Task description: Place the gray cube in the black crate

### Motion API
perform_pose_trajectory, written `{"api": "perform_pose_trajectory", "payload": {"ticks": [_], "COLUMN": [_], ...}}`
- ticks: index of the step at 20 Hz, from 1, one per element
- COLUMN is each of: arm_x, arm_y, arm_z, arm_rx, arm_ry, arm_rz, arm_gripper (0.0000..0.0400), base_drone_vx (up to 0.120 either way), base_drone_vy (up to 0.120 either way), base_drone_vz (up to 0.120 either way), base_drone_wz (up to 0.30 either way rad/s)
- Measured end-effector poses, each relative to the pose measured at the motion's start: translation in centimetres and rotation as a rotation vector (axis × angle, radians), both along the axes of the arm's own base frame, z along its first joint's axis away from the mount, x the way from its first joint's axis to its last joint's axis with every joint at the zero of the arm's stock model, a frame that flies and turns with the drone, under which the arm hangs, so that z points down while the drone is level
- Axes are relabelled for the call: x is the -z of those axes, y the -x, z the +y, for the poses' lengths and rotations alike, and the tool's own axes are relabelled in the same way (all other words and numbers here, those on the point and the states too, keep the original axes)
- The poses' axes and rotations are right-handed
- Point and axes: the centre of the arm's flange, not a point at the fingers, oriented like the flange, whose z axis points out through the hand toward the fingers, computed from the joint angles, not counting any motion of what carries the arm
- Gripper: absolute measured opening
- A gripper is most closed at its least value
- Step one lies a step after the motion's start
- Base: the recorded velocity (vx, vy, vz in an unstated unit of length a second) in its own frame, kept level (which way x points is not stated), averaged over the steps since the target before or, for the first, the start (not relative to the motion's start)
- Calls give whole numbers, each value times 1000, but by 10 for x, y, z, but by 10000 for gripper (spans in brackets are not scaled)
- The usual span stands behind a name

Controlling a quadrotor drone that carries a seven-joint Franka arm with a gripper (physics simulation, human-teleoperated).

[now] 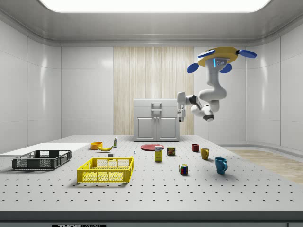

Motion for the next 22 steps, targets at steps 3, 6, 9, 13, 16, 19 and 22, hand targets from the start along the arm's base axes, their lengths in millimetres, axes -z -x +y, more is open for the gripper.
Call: {"api": "perform_pose_trajectory", "payload": {"ticks": [3,6,9,13,16,19,22], "arm_x": [0,0,0,0,0,0,0], "arm_y": [0,0,0,0,0,0,0], "arm_z": [-1,-1,-1,-2,-2,-2,-2], "arm_rx": [0,0,0,0,0,0,0], "arm_ry": [8,12,15,17,18,18,18], "arm_rz": [0,1,1,1,1,1,1], "arm_gripper": [400,400,400,400,400,400,400], "base_drone_vx": [120,120,120,120,120,120,120], "base_drone_vy": [0,0,0,0,0,0,0], "base_drone_vz": [-80,-120,-120,-80,-53,-120,-93], "base_drone_wz": [0,0,0,0,0,0,0]}}
